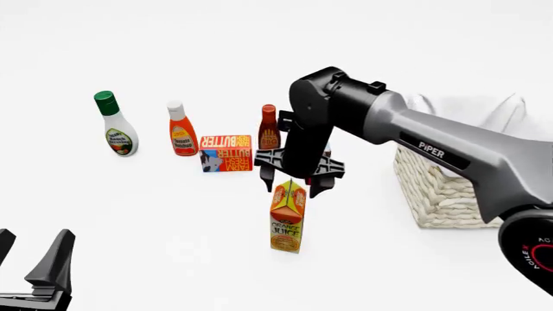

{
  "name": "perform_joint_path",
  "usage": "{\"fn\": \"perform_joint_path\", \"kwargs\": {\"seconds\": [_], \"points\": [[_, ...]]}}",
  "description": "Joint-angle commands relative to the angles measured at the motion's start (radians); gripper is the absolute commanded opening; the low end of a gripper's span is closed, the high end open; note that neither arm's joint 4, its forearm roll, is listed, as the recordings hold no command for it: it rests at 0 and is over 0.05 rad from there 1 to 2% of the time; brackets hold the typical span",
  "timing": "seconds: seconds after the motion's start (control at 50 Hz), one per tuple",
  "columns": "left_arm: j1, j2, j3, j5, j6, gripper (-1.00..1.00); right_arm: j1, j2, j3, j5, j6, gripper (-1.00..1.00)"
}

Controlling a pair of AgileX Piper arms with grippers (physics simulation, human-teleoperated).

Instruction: Pick the orange juice and place it in the basket.

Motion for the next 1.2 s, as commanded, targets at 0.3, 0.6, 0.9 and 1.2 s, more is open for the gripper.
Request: {"fn": "perform_joint_path", "kwargs": {"seconds": [0.3, 0.6, 0.9, 1.2], "points": [[0.0, 0.0, 0.0, 0.0, 0.0, 1.0, -0.001, 0.019, -0.001, 0.0, 0.007, 1.0], [0.0, 0.0, 0.0, 0.0, 0.0, 1.0, 0.003, 0.038, -0.013, 0.0, 0.006, 1.0], [0.0, 0.0, 0.0, 0.0, 0.0, 1.0, 0.003, 0.042, -0.005, 0.0, 0.012, 1.0], [0.0, 0.0, 0.0, 0.0, 0.0, 1.0, 0.006, 0.045, -0.003, -0.001, 0.016, 1.0]]}}
